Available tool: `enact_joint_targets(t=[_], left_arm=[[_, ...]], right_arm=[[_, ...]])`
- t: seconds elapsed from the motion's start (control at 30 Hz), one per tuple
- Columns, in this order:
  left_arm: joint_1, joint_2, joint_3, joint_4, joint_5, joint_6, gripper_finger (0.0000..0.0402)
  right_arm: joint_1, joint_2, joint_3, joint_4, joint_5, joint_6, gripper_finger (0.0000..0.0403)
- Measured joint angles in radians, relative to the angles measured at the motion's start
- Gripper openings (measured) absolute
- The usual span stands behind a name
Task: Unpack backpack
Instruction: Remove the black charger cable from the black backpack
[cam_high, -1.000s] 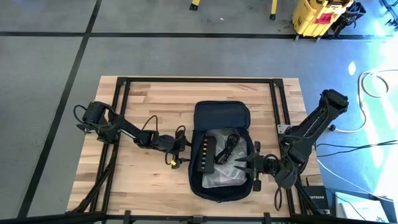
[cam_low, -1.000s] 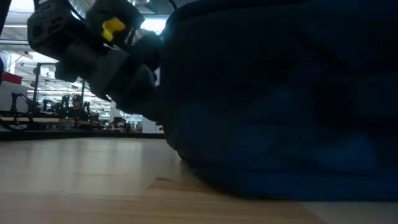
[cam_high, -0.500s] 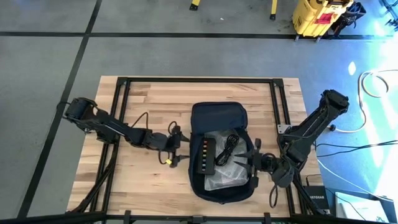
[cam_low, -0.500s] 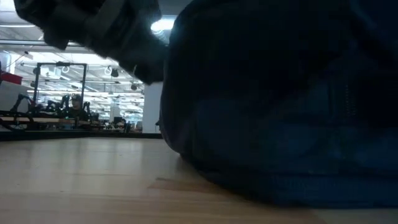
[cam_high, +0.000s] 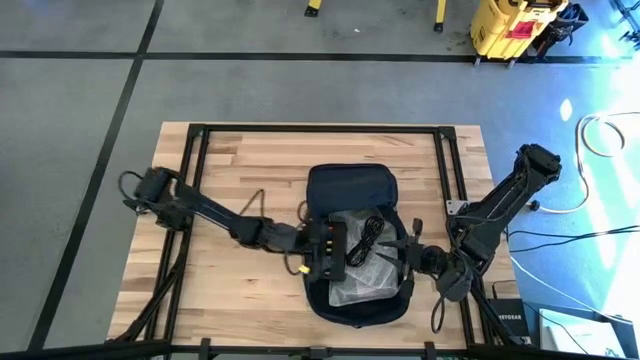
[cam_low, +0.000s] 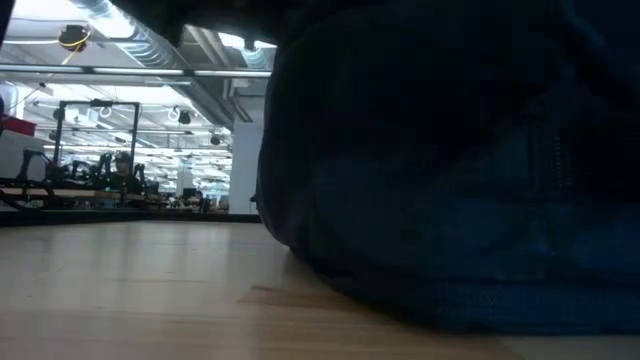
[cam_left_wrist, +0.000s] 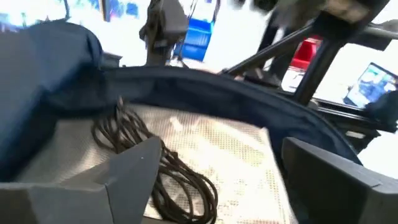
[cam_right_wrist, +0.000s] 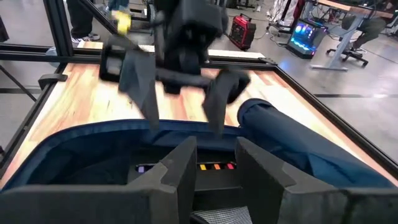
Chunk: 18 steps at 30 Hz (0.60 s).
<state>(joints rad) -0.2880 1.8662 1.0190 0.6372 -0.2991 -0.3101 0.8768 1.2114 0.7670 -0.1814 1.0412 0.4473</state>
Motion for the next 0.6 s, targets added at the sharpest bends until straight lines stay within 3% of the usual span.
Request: enact_joint_targets(t=[0.2, 0.37, 0.6], left_arm=[[0.029, 0.167, 0.167, -0.041, -0.086, -0.043, 0.0321], [0.053, 0.256, 0.360, -0.361, -0.200, -0.135, 0.0321], [0.051, 0.337, 0.528, -0.525, -0.207, -0.157, 0.0321]], right_arm=[[0.000, 0.000, 0.000, 0.006, 0.000, 0.000, 0.0095], [0.000, 0.000, 0.000, 0.010, -0.001, 0.000, 0.0095], [0.000, 0.000, 0.000, 0.015, -0.002, 0.000, 0.0095]])
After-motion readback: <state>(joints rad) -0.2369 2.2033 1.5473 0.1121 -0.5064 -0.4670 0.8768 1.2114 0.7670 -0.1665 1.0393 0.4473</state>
